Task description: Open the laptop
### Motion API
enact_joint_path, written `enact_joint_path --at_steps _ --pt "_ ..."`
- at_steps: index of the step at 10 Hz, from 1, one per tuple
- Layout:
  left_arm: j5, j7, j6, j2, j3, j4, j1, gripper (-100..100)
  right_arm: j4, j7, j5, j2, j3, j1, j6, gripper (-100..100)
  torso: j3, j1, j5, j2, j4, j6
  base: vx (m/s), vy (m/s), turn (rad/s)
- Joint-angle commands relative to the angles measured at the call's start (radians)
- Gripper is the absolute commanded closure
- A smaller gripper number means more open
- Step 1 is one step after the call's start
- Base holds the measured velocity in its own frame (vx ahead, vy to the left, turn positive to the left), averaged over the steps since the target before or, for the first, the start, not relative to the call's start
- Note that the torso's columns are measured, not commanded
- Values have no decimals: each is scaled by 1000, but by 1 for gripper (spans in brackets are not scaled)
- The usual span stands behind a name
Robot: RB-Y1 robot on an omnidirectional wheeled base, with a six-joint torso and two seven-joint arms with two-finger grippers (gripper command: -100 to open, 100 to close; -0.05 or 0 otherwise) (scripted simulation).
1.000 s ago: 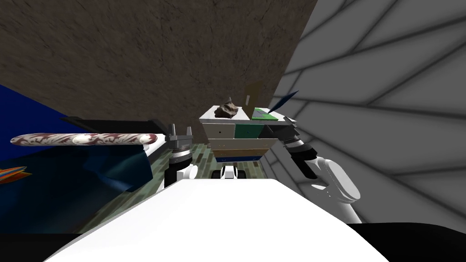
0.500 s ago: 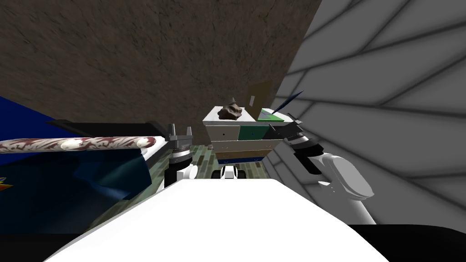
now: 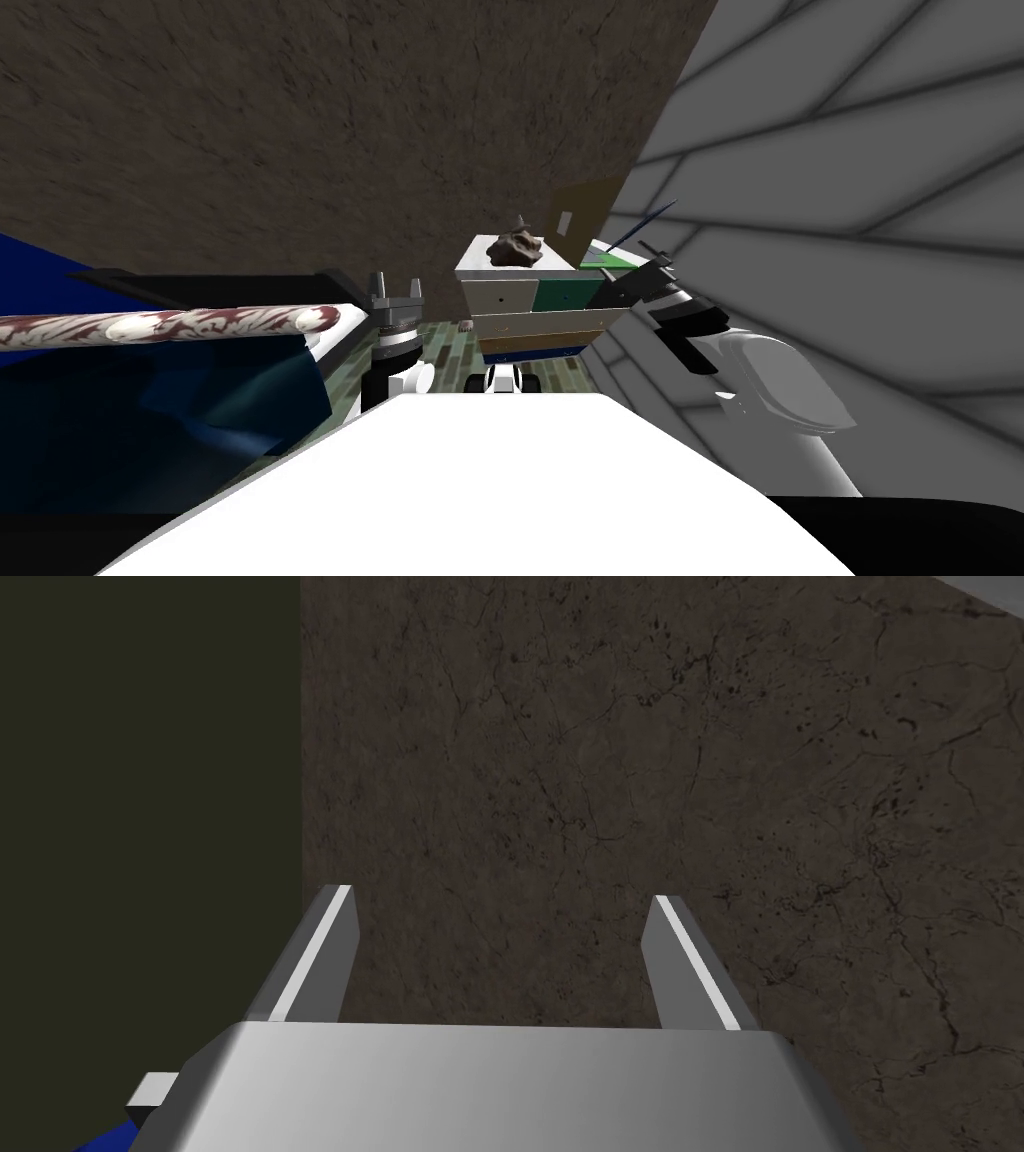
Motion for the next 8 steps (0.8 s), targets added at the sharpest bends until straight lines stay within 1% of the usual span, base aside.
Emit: enact_joint_path --at_steps 1,2,5,8 --pt "0 0 0 0 0 0 0 0 21 74 81 -47 -40 -21 8 -100 0 -1 0 -1 0 0 82 154 -74" --pt "0 0 0 0 0 0 0 0 21 74 96 -47 -40 -21 8 -100 -1 0 0 -1 0 0 56 114 -22" --pt "0 0 0 0 0 0 0 0 45 155 194 -107 -87 -46 19 -100 1 -1 -1 1 0 0 51 119 -52" --pt "0 0 0 0 0 0 0 0 61 216 280 -154 -123 -65 26 -100 0 0 0 0 0 0 54 138 -43"
